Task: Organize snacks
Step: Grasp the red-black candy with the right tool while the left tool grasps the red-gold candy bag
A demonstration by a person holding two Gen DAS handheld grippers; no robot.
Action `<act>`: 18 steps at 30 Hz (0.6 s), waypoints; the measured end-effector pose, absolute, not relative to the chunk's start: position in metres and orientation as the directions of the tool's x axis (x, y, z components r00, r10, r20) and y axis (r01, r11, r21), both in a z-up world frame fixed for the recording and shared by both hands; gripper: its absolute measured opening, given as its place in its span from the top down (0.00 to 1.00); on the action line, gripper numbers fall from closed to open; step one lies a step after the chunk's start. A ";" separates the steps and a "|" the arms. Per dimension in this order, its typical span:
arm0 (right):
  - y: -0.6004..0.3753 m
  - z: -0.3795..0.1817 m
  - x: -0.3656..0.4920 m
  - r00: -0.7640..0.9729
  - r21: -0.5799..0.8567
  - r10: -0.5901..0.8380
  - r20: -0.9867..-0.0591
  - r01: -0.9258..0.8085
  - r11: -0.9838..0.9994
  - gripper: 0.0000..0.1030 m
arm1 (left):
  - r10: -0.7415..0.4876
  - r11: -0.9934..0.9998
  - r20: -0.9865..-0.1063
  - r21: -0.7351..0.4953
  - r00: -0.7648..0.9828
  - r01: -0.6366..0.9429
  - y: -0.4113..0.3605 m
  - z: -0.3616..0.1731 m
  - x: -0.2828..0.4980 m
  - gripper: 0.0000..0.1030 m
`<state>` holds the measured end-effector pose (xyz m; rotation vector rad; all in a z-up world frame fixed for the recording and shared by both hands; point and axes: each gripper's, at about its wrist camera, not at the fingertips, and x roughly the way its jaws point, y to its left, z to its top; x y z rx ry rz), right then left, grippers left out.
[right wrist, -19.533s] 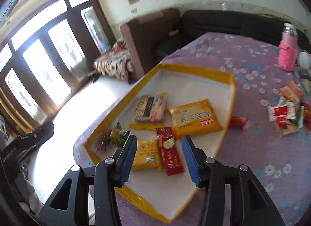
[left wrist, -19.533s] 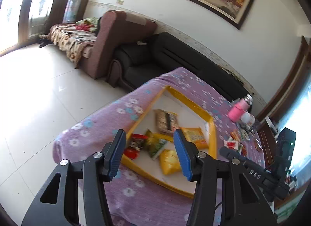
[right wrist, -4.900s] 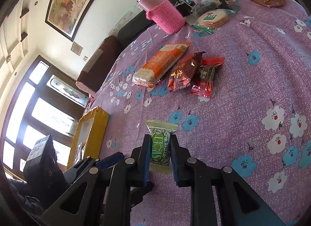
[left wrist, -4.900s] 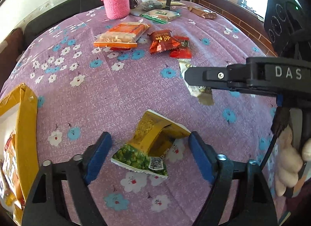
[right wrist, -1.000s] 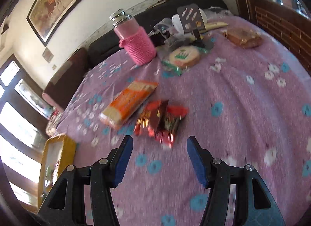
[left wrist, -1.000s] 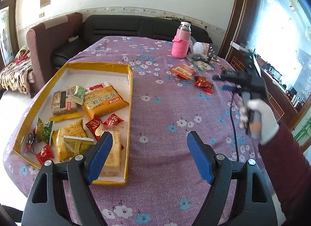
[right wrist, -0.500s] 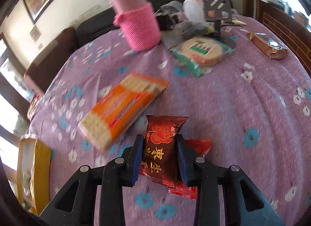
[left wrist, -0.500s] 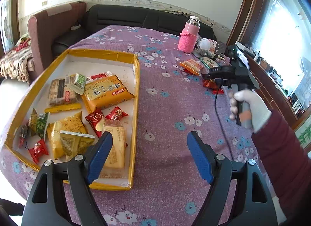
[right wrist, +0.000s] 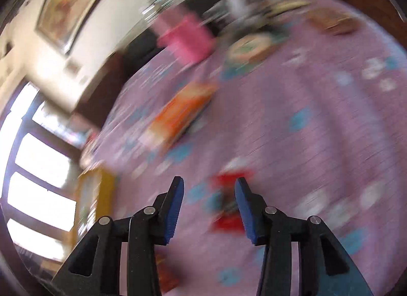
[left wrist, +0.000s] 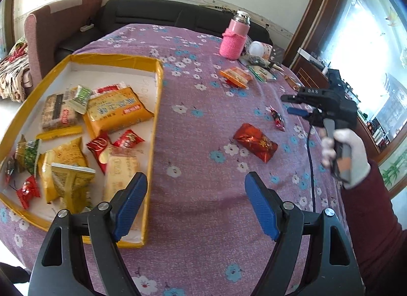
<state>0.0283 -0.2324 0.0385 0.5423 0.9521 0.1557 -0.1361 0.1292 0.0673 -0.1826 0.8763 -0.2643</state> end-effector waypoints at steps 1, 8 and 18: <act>-0.241 0.036 0.033 0.592 0.495 0.331 -0.735 0.134 0.859 0.56 | -0.307 0.951 -0.734 -0.265 0.605 0.160 0.127 0.066 -0.135 0.23; -0.212 0.023 0.045 0.545 0.328 0.222 -0.808 0.104 0.939 0.44 | -0.326 0.945 -0.739 -0.257 0.589 0.201 0.114 0.069 -0.134 0.23; -0.165 0.019 0.011 0.586 0.104 0.063 -0.808 0.036 0.994 0.73 | -0.372 0.928 -0.753 -0.309 0.543 0.206 0.095 0.061 -0.111 0.23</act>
